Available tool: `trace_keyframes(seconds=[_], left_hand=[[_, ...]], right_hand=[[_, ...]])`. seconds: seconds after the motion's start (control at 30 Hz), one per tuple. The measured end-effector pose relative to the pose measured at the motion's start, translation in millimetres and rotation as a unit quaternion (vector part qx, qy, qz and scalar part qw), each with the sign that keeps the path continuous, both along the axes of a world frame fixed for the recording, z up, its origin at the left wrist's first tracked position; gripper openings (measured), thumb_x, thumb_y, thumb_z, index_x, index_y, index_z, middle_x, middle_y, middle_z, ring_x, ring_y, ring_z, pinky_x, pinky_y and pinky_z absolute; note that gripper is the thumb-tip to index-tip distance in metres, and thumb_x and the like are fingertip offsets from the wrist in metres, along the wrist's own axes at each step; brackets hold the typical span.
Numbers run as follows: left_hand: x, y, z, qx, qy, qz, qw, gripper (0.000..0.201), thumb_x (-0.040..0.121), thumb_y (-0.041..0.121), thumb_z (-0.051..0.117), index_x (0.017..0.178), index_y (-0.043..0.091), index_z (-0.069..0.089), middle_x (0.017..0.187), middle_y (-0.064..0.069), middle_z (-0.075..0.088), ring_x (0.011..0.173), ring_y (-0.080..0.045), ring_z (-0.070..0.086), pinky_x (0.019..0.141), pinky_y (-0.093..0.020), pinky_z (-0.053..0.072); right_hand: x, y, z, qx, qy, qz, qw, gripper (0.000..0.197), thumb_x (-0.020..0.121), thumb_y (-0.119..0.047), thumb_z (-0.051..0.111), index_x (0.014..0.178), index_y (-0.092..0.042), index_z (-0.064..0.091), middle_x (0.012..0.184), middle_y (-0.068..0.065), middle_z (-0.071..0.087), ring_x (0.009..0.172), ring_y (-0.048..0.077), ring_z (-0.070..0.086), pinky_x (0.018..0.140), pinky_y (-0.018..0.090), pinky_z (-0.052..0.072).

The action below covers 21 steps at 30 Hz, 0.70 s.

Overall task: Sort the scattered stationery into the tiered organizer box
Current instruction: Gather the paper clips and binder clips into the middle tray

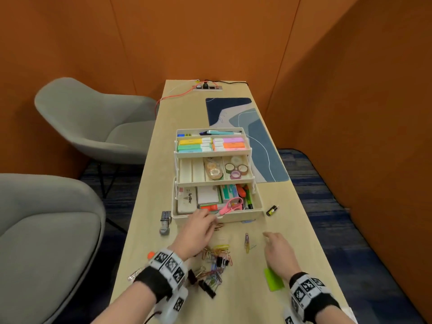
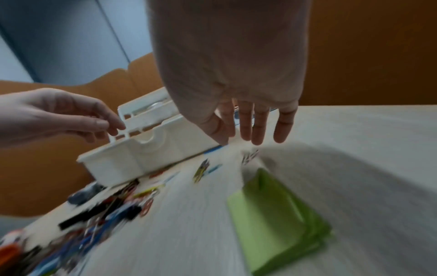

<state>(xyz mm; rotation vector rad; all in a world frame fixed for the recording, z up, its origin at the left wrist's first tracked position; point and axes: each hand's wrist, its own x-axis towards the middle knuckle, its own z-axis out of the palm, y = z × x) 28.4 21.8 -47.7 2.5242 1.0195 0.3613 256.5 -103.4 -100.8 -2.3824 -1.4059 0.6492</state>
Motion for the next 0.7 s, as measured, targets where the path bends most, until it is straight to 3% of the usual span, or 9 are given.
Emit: trace_keyframes(seconds=[0.1,0.23,0.37,0.53,0.7], left_hand=[[-30.8,-11.7,-14.9,-0.013,0.03,0.042,0.999,0.018,0.096,0.022,0.049,0.108,0.021,0.062,0.104,0.008,0.056,0.095,-0.007,0.048,0.084,-0.024,0.044],[-57.6,-14.7,-24.9,-0.016,0.039,0.075,0.996,0.019,0.095,0.022,0.05,0.109,0.022,0.062,0.106,0.009,0.057,0.097,-0.006,0.049,0.081,-0.017,0.037],[-59.1,-21.9,-29.0,-0.016,0.067,0.049,0.996,0.023,0.097,0.025,0.047,0.116,0.023,0.059,0.114,0.008,0.056,0.106,-0.007,0.047,0.091,-0.021,0.04],[-21.9,-32.0,-37.6,-0.002,0.131,-0.046,0.99,0.038,0.098,0.03,0.041,0.135,0.022,0.044,0.133,0.004,0.045,0.123,-0.012,0.039,0.105,-0.03,0.031],[3.4,-9.0,-30.3,0.018,0.134,0.012,0.991,0.051,0.094,0.012,0.046,0.143,0.016,0.033,0.142,0.0,0.039,0.131,-0.016,0.035,0.113,-0.038,0.026]], right_hand=[[-22.3,2.0,-4.1,-0.06,-0.068,0.075,0.993,0.046,0.09,-0.017,0.043,0.136,-0.017,0.042,0.137,0.003,0.041,0.123,0.024,0.041,0.101,0.034,0.038],[-44.4,15.0,-3.4,-0.067,-0.119,0.144,0.98,0.044,0.091,-0.013,0.039,0.135,-0.016,0.042,0.134,0.006,0.043,0.119,0.024,0.042,0.097,0.034,0.038],[-39.1,45.1,2.3,-0.057,-0.115,0.105,0.986,0.048,0.095,-0.021,0.038,0.142,-0.015,0.03,0.147,0.004,0.034,0.131,0.022,0.036,0.104,0.039,0.036],[-36.3,57.5,-2.6,-0.124,-0.107,0.095,0.982,0.053,0.096,-0.038,0.038,0.143,-0.017,0.027,0.144,0.004,0.03,0.131,0.022,0.035,0.104,0.046,0.034],[-51.9,41.5,-9.7,-0.101,-0.117,0.14,0.978,0.046,0.095,-0.034,0.042,0.137,-0.018,0.036,0.138,0.003,0.036,0.128,0.021,0.038,0.102,0.044,0.038]])
